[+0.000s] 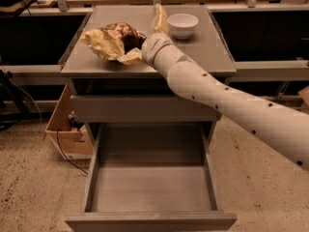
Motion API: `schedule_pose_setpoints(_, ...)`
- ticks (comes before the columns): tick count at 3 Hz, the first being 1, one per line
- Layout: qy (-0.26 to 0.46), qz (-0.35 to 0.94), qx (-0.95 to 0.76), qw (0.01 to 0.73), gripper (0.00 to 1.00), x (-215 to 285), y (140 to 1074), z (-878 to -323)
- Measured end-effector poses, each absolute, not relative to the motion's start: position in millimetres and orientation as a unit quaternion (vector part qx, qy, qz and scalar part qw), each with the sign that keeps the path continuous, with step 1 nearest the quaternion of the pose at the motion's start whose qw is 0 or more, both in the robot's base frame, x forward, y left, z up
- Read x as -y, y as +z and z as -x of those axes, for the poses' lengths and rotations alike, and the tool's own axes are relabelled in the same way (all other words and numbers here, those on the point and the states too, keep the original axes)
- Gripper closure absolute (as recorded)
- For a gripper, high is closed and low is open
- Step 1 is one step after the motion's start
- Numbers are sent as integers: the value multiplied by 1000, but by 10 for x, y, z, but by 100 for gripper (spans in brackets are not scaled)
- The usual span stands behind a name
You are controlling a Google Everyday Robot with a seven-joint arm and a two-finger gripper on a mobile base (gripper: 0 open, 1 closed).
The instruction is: Pick brown chip bag from middle drawer and place on counter
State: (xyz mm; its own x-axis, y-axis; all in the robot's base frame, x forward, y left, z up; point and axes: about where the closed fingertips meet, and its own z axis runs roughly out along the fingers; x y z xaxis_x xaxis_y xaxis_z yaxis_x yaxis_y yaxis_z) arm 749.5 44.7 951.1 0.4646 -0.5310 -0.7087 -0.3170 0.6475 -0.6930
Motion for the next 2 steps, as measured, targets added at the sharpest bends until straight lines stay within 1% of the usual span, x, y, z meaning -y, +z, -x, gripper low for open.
schedule_pose_setpoints(1, -125, 382, -526, 749, 0, 178, 9672, -7369)
schedule_pose_setpoints(2, -198, 360, -533, 740, 0, 770, 9869, -7278)
